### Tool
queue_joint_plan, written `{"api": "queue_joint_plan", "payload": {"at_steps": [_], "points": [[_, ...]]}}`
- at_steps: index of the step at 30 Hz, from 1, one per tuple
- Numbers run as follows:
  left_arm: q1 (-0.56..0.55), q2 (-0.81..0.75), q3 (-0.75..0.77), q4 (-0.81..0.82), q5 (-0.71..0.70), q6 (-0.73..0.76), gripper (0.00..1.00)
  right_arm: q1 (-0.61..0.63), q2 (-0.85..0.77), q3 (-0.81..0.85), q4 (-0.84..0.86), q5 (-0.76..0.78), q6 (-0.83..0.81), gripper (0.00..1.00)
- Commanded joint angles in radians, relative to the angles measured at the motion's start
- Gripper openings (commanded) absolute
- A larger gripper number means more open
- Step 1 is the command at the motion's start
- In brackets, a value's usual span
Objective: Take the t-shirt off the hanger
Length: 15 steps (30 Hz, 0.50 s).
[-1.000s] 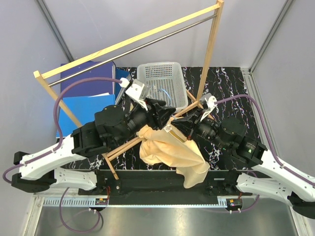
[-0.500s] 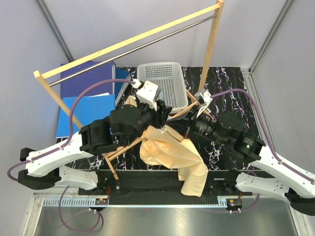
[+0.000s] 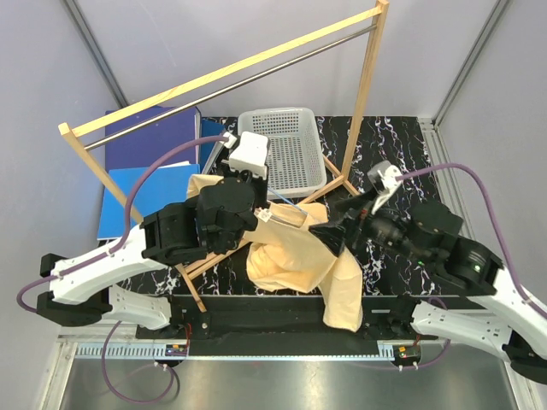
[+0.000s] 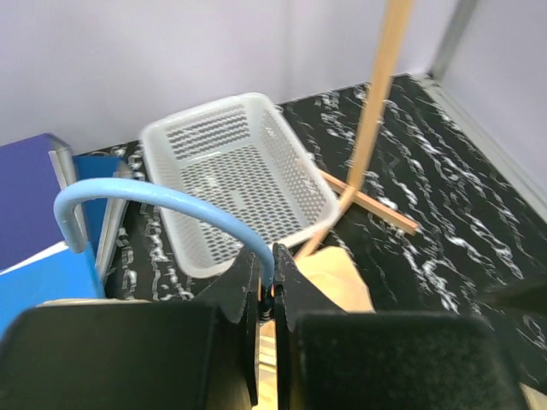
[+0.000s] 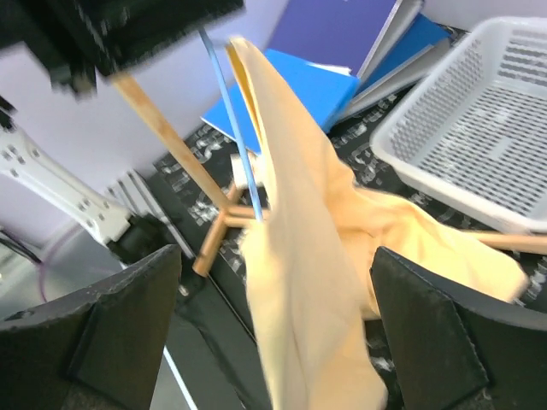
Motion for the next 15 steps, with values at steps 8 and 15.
{"api": "queue_joint_plan", "payload": {"at_steps": [8, 15], "points": [[0.001, -0.035, 0.037, 0.029, -0.209, -0.012, 0.0, -0.003, -0.191, -0.119, -0.197, -0.051, -0.104, 1.0], [0.002, -0.04, 0.046, 0.026, -0.318, -0.059, 0.0, -0.003, -0.128, -0.181, -0.138, 0.092, -0.038, 0.93]]}}
